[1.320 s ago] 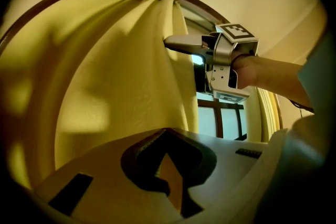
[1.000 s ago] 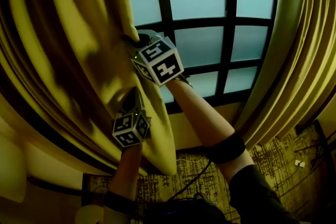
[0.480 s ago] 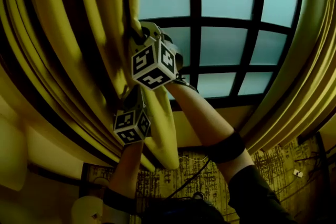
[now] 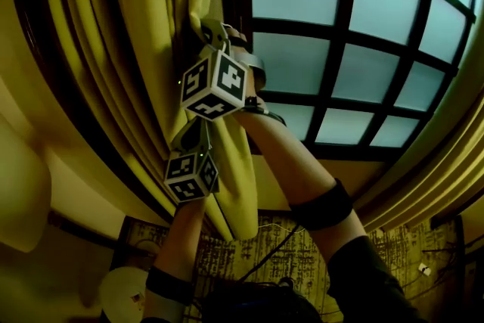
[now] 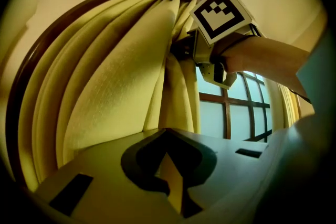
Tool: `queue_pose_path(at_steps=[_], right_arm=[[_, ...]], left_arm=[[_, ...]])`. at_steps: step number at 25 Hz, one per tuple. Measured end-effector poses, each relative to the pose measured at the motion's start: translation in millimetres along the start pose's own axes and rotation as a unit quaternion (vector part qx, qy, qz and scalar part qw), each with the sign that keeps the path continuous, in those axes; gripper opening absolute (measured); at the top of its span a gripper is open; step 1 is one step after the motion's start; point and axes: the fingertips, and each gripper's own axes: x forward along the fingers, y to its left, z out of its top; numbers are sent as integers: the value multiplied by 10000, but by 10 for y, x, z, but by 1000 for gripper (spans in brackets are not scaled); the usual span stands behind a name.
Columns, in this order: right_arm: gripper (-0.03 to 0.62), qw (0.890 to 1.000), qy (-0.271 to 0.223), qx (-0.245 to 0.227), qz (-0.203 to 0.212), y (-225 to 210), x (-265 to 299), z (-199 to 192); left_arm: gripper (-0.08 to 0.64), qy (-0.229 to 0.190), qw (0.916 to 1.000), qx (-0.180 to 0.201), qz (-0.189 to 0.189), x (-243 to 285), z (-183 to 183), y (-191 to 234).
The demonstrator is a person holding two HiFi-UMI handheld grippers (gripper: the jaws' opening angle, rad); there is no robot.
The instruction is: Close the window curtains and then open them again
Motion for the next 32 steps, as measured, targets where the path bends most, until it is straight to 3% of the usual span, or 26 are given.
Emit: queue_pose_path(at_steps=[4,8,19,24,32], right_arm=[[32,9994,-55,-319,80,319,303,321],[32,9968,-109,-679,413,765,634,635],[25,9888,-619,-1171,688,1549,1298,1454],[25,9846,-769,-1277,917,1845,1375,1591],[26,9857,-751,-1144,981,1758,1282,1467]], left_arm=[[8,-41,9998,-83,166,-111,46,460],[8,-102,9991,-186,366,-212,90,901],[8,-145,9949,-350,938,-447,16,2030],[8,-123,9929,-401,1111,-515,-22,2228],[8,-57,9927,-316,1162,-565,-32,2077]])
